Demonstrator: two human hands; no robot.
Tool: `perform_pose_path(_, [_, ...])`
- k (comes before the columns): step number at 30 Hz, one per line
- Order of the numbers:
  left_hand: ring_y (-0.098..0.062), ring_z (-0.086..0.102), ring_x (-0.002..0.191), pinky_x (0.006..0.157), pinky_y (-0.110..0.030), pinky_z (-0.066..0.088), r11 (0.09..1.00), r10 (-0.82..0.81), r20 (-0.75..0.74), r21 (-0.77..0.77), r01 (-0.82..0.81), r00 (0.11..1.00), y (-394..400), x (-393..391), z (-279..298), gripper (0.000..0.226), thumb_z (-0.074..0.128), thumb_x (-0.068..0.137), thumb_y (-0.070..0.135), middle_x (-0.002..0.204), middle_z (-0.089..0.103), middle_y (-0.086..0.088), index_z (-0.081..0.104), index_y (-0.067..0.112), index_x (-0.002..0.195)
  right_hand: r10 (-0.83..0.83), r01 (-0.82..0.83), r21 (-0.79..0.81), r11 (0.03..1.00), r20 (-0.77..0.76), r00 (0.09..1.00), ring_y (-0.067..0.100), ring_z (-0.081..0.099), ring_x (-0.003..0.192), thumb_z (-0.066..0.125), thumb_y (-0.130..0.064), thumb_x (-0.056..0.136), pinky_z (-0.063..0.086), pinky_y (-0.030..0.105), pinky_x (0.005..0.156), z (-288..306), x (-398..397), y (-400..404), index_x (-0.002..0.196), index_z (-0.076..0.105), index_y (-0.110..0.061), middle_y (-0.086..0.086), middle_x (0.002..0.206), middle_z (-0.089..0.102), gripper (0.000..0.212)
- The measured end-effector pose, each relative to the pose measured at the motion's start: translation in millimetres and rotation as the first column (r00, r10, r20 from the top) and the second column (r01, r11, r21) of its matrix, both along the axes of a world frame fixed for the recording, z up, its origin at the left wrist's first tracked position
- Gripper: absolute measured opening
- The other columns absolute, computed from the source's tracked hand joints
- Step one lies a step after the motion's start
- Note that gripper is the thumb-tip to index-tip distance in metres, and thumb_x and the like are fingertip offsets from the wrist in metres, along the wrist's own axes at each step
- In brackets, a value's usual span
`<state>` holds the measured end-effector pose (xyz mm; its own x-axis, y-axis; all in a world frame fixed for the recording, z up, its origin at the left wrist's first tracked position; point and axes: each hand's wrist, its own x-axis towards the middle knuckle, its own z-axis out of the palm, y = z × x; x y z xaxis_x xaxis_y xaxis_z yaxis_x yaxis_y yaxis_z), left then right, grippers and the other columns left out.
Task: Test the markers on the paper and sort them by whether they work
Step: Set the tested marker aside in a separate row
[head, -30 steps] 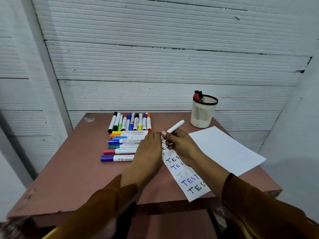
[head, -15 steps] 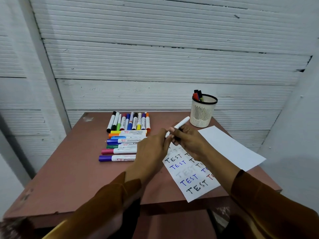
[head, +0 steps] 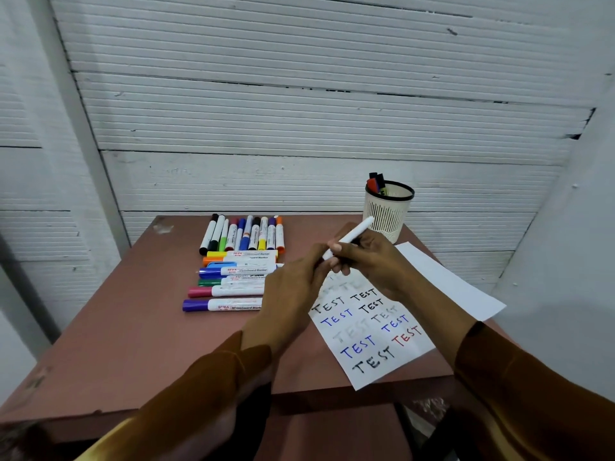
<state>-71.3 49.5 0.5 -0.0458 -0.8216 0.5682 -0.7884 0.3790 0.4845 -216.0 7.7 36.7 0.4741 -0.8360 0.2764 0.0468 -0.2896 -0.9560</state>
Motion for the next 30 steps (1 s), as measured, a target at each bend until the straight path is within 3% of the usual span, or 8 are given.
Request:
perform_pose_path(3, [-0.018,0.054,0.063,0.054,-0.029,0.034,0.999,-0.001,-0.025,0.04,0.002,1.0,-3.9,-3.6,-6.4,0.044,0.03,0.093,0.051,0.063,0.051,0.006,0.037,0.024,0.127,-0.053,0.033,0.12,0.992,0.167,0.985,0.023,0.068,0.065,0.053,-0.024,0.086,0.053,0.027,0.057,9.7,-4.7,-7.5,0.086,0.049,-0.009,0.01,0.083,0.069,0.015])
perform_pose_path(6, [-0.027,0.062,0.08,0.061,-0.032,0.04,0.997,0.004,0.15,0.072,-0.015,0.989,-6.3,-5.8,-16.2,0.036,0.034,0.098,0.038,0.083,0.064,-0.004,0.035,0.025,0.131,-0.137,0.095,0.169,0.981,0.252,0.958,0.028,0.07,0.074,0.046,-0.02,0.094,0.058,0.03,0.063,14.9,-11.6,-19.7,0.086,0.045,-0.014,0.015,0.092,0.07,0.01])
perform_pose_path(9, [-0.026,0.063,0.088,0.062,-0.031,0.038,0.995,-0.02,0.333,0.101,-0.014,0.943,-5.0,-8.0,-21.7,0.037,0.03,0.099,0.035,0.099,0.067,-0.002,0.034,0.028,0.134,-0.298,0.288,0.079,0.954,0.178,0.938,0.015,0.064,0.06,0.059,-0.007,0.088,0.049,0.02,0.054,11.2,-16.8,-32.1,0.09,0.052,-0.016,0.005,0.072,0.067,0.012])
perform_pose_path(12, [-0.025,0.062,0.089,0.064,-0.031,0.041,0.99,-0.055,0.387,0.141,0.0,0.92,-6.9,-9.0,-24.5,0.04,0.031,0.098,0.039,0.102,0.067,-0.001,0.031,0.03,0.137,-0.436,0.437,-0.004,0.899,0.062,0.898,0.007,0.054,0.047,0.063,0.001,0.084,0.04,0.014,0.046,4.7,-18.3,-42.8,0.087,0.055,-0.016,0.006,0.063,0.056,0.019])
perform_pose_path(15, [-0.023,0.062,0.095,0.066,-0.03,0.042,0.986,-0.065,0.418,0.165,-0.006,0.906,-9.4,-8.6,-28.4,0.047,0.035,0.096,0.044,0.104,0.066,-0.001,0.028,0.031,0.14,-0.471,0.47,0.041,0.882,0.05,0.881,0.013,0.062,0.054,0.058,-0.001,0.088,0.049,0.019,0.054,-6.8,-16.1,-53.2,0.078,0.052,-0.011,0.009,0.066,0.059,0.015])
perform_pose_path(19, [-0.02,0.059,0.103,0.07,-0.027,0.039,0.985,-0.087,0.442,0.173,0.01,0.893,-11.6,-8.6,-29.1,0.043,0.035,0.095,0.046,0.114,0.064,0.001,0.04,0.032,0.135,-0.524,0.521,0.153,0.84,-0.024,0.852,0.028,0.063,0.066,0.056,-0.003,0.089,0.055,0.041,0.075,-26.6,-14.7,-64.1,0.074,0.054,-0.006,0.012,0.068,0.062,0.015])
perform_pose_path(24, [-0.018,0.058,0.106,0.076,-0.027,0.042,0.984,-0.098,0.428,0.176,0.023,0.898,-13.7,-7.5,-31.7,0.039,0.037,0.095,0.046,0.117,0.063,0.003,0.05,0.032,0.128,-0.597,0.605,0.066,0.794,-0.103,0.795,0.021,0.058,0.061,0.052,0.007,0.082,0.047,0.025,0.058,-42.7,-13.7,-62.7,0.07,0.049,-0.011,0.011,0.065,0.058,0.021])
perform_pose_path(30, [-0.016,0.058,0.106,0.075,-0.027,0.042,0.984,-0.098,0.421,0.178,0.024,0.902,-16.2,-7.5,-32.0,0.038,0.037,0.094,0.047,0.117,0.063,0.003,0.05,0.032,0.127,-0.629,0.634,-0.016,0.773,-0.152,0.763,0.019,0.057,0.066,0.058,0.003,0.076,0.044,0.024,0.065,-54.7,-10.0,-60.2,0.071,0.049,-0.014,0.008,0.069,0.058,0.02])
